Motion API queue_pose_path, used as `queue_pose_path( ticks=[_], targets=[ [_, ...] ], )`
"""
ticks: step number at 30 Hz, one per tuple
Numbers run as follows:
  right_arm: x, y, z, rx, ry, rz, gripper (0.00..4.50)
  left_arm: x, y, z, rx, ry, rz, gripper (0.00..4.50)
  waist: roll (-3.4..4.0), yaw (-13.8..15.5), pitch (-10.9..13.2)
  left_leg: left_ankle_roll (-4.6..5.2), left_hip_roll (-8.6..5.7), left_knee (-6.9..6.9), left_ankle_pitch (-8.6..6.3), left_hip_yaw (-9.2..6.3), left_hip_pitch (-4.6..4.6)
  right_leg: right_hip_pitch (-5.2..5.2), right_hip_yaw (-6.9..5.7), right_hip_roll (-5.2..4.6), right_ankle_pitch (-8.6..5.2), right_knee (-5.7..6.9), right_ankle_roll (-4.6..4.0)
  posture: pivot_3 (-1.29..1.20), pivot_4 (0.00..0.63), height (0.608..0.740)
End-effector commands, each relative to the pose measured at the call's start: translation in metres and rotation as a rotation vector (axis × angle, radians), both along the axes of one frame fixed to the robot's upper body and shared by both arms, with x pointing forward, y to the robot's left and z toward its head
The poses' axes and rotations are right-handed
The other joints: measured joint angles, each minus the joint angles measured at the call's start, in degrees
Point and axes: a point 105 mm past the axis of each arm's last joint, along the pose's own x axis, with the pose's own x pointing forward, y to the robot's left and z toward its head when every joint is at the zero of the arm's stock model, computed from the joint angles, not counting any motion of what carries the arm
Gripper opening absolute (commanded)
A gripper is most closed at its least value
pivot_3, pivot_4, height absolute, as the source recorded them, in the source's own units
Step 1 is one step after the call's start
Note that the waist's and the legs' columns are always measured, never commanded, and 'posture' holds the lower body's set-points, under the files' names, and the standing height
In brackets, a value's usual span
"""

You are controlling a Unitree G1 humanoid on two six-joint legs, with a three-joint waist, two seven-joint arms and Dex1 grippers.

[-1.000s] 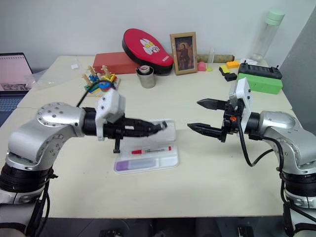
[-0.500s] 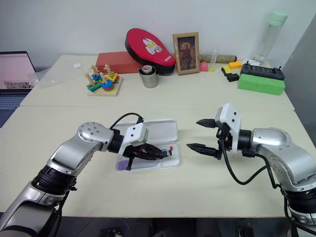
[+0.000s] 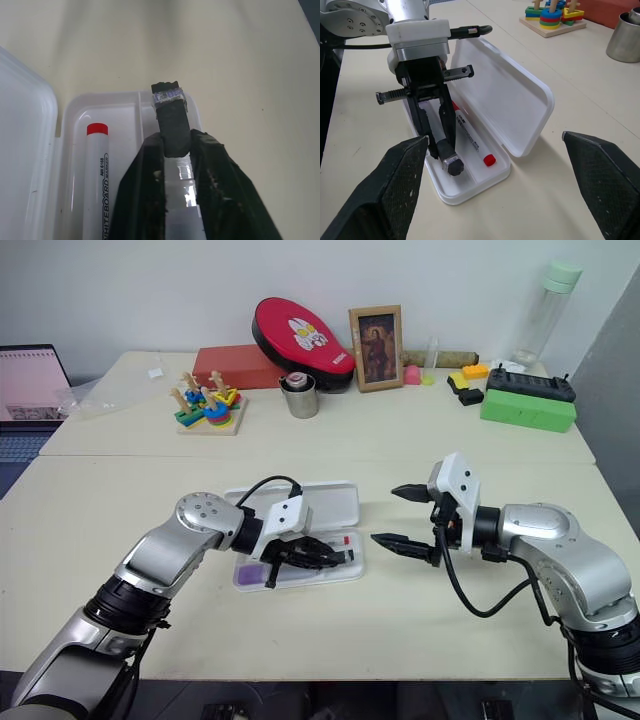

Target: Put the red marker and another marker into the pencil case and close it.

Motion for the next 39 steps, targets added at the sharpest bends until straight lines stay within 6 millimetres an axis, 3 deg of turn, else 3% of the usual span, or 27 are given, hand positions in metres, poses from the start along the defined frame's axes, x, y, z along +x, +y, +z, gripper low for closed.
queue_pose_path(
  ticks=[1, 8, 13, 18, 22, 25, 32, 39],
  targets=[
    [-0.003, 0.005, 0.009, 0.009, -0.046, 0.017, 4.5, -0.003, -0.004, 0.007, -0.018, -0.015, -0.026, 1.87, 0.0, 0.0, 0.0, 0.0, 0.0, 0.0, 0.0, 0.0, 0.0, 0.0, 0.0, 0.0, 0.0, 0.0, 0.0, 0.0, 0.15, 0.74],
    [0.001, 0.006, 0.017, 0.033, -0.076, 0.012, 4.5, -0.003, -0.009, 0.02, -0.077, -0.023, -0.009, 3.26, 0.0, 0.0, 0.0, 0.0, 0.0, 0.0, 0.0, 0.0, 0.0, 0.0, 0.0, 0.0, 0.0, 0.0, 0.0, 0.0, 0.15, 0.74],
    [0.018, 0.015, 0.051, 0.141, -0.165, 0.004, 4.5, 0.002, -0.01, 0.08, -0.327, -0.096, 0.12, 4.3, 0.0, -0.29, 0.0, 0.0, 0.0, 0.04, 0.0, -0.01, 0.01, 0.01, 0.0, 0.0, 0.0, 0.03, 0.01, 0.0, 0.15, 0.74],
    [0.044, 0.03, 0.078, 0.222, -0.2, -0.008, 4.5, -0.007, 0.029, 0.122, -0.427, -0.236, 0.365, 4.42, 0.0, -0.88, 0.0, 0.0, 0.0, 0.01, 0.01, -0.03, 0.05, 0.02, 0.01, 0.0, 0.01, 0.03, -0.01, 0.0, 0.15, 0.74],
    [0.068, 0.053, 0.081, 0.233, -0.183, -0.013, 4.5, -0.024, 0.072, 0.131, -0.505, -0.271, 0.577, 4.42, 0.0, -1.8, 0.0, 0.0, 0.0, -0.02, 0.01, 0.0, 0.1, 0.04, 0.03, -0.01, 0.01, 0.02, -0.01, 0.0, 0.15, 0.74],
    [0.086, 0.066, 0.076, 0.219, -0.156, -0.048, 4.03, -0.035, 0.094, 0.124, -0.52, -0.273, 0.672, 4.5, 0.0, -1.92, 0.0, 0.0, 0.0, -0.07, 0.01, -0.01, 0.18, 0.05, 0.04, 0.0, 0.01, 0.07, -0.02, 0.0, 0.15, 0.74],
    [0.108, 0.106, 0.045, 0.026, -0.155, -0.052, 2.31, -0.064, 0.138, 0.098, -0.489, -0.299, 0.857, 4.5, -0.02, -1.51, -0.01, -0.01, 0.0, -0.09, 0.0, 0.01, 0.17, 0.05, 0.06, -0.01, 0.02, 0.04, -0.04, 0.0, 0.15, 0.74],
    [0.116, 0.119, 0.016, -0.128, -0.181, -0.051, 0.65, -0.076, 0.138, 0.092, -0.484, -0.287, 0.87, 4.5, -0.03, -1.02, -0.02, -0.01, 0.0, -0.1, 0.0, 0.0, 0.17, 0.04, 0.02, -0.01, 0.02, 0.06, -0.06, 0.0, 0.15, 0.74]
  ],
)
